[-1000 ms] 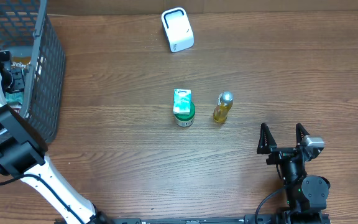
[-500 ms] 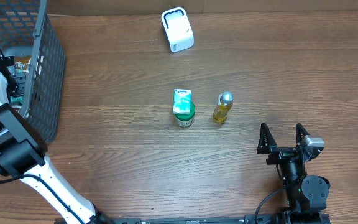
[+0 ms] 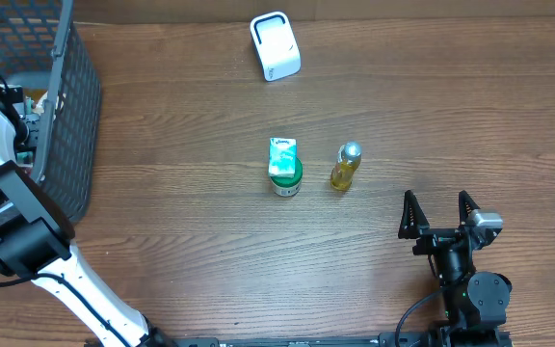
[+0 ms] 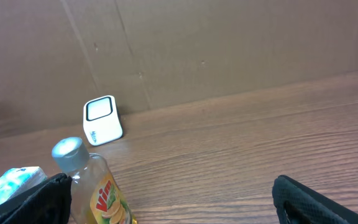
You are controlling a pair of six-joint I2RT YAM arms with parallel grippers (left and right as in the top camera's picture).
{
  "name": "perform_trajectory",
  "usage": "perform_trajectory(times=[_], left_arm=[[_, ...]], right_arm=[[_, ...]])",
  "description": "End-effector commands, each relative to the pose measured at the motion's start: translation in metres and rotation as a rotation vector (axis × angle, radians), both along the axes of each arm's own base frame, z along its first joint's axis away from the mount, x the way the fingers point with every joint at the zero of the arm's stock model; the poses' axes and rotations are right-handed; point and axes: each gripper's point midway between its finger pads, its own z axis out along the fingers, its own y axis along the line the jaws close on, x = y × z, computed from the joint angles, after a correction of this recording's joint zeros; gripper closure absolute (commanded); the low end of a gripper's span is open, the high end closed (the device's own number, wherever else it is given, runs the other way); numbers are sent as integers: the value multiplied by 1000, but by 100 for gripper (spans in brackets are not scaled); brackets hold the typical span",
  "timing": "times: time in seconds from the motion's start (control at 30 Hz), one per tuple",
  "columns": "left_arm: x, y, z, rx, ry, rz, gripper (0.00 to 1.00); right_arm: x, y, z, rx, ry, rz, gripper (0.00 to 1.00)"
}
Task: Scan the item barcode
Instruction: 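Grasp the green wipes packet in the basket with the left gripper, then lift the wipes packet and carry it toward the scanner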
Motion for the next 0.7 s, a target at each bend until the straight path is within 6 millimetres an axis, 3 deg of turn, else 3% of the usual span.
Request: perform_trajectory(times=[0.0, 0.2, 0.43, 0.5, 0.57, 0.67], left_arm=[[-9, -5, 4, -33, -8, 44, 88], [7, -5, 104, 25, -246, 70, 92], [-5, -14, 235, 139, -529, 119, 92], [-15, -22, 270, 149, -611, 140, 92], [-22, -45, 309, 100, -728, 110, 92], [-28, -78, 339, 18, -817, 46, 93]], right_arm=[[0, -1, -2, -4, -3, -4, 0], [0, -1, -2, -4, -3, -4, 0], [0, -1, -2, -4, -3, -4, 0], [0, -1, -2, -4, -3, -4, 0], [0, -1, -2, -4, -3, -4, 0], [0, -1, -2, -4, -3, -4, 0]])
